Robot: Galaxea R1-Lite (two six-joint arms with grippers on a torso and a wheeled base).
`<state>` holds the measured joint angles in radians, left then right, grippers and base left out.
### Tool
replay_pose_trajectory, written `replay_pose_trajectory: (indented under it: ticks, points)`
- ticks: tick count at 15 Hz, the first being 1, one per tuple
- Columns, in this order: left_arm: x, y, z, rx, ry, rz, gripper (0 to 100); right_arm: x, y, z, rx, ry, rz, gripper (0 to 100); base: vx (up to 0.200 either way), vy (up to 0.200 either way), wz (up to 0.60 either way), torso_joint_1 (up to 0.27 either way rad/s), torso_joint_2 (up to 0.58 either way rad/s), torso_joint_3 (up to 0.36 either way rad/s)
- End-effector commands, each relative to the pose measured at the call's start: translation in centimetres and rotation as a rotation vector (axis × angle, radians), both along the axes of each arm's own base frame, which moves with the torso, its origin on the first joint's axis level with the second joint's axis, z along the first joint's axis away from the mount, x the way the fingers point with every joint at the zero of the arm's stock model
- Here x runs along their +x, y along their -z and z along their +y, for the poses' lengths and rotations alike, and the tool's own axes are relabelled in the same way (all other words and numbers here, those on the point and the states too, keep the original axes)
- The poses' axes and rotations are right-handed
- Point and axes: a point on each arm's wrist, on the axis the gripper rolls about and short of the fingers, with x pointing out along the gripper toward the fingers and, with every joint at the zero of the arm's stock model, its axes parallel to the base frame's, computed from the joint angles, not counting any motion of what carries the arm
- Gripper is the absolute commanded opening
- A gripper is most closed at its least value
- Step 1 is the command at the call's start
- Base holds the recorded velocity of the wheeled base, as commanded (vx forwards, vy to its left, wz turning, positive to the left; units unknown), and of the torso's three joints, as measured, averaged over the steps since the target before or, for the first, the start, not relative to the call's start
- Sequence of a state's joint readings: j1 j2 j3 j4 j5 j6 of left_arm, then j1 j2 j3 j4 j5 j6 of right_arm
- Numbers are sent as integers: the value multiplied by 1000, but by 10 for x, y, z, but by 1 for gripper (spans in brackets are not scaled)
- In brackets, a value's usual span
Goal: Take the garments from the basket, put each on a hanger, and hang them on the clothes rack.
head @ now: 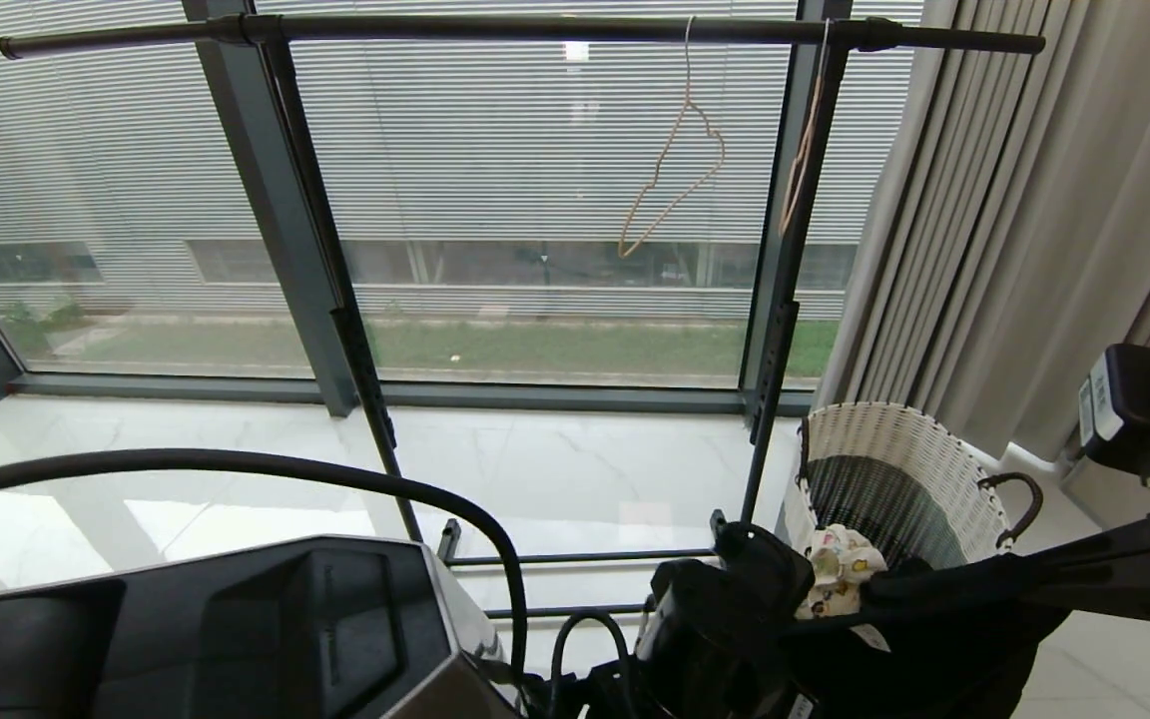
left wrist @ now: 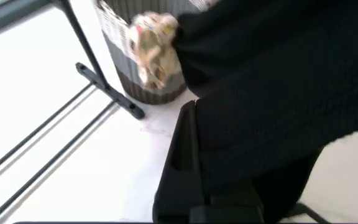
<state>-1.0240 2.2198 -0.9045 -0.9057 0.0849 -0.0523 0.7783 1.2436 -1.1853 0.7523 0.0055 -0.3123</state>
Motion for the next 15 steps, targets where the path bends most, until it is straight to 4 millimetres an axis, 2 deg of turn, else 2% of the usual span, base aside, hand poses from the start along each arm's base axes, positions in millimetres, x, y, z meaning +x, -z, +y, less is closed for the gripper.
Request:
replay_pose_trajectory:
  ticks: [1,3,4,6,7,9,11,12,15]
  points:
    - [-2,-33,25,-60,-7,-21,0,9,8,2,-10,38,18,0,0,0,0,0,0,0]
    - [-22,-63,51,-93,63,12,0,19,14,6,11,61,-1,0,0,0,0,0,0,0]
    - [-38,-91,75,-113,99,15,0,27,19,11,40,63,-22,0,0,0,0,0,0,0]
    - [-47,-115,99,-127,78,7,0,32,22,17,71,57,-41,0,0,0,0,0,0,0]
    - [-49,-136,122,-146,37,-11,0,37,22,22,108,33,-53,0,0,0,0,0,0,0]
    - [-65,-161,155,-154,8,-20,0,48,22,33,173,-7,-77,0,0,0,0,0,0,0]
    - [-78,-173,175,-155,-5,-25,0,58,21,44,226,-33,-116,0,0,0,0,0,0,0]
    - [-77,-173,181,-143,-27,-21,0,60,21,46,231,-37,-122,0,0,0,0,0,0,0]
    - [-46,-168,208,-9,-171,-125,0,65,25,51,222,-36,-118,0,0,0,0,0,0,0]
